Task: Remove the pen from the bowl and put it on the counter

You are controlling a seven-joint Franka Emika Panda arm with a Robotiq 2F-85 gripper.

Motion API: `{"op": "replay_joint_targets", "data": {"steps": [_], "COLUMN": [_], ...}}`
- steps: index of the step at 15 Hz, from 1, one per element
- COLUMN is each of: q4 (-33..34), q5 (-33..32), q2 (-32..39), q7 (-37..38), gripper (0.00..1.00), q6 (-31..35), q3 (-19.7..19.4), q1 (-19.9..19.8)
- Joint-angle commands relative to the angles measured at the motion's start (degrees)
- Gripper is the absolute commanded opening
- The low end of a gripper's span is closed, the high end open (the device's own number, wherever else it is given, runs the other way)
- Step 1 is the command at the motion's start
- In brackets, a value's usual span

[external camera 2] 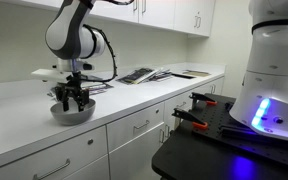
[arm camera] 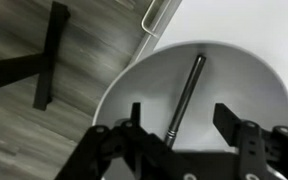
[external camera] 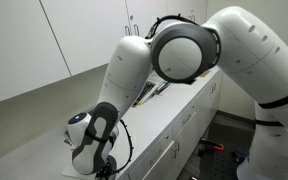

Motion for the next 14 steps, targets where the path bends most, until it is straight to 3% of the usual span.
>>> {"op": "replay_joint_targets", "data": {"steps": [1,8,14], "q4": [3.51,4.79,3.29], "q5": [2.32,3.04,4.65], "q2": [2.24,3.63,1.99], "q7": [1.31,1.7,0.03], "gripper": [0.54,0.02,0.03], "q6": [-2.35,-2.0,-1.05], "q3": [-0.81,-1.08,0.37], "q1": [0.97,1.16,-0.23]}}
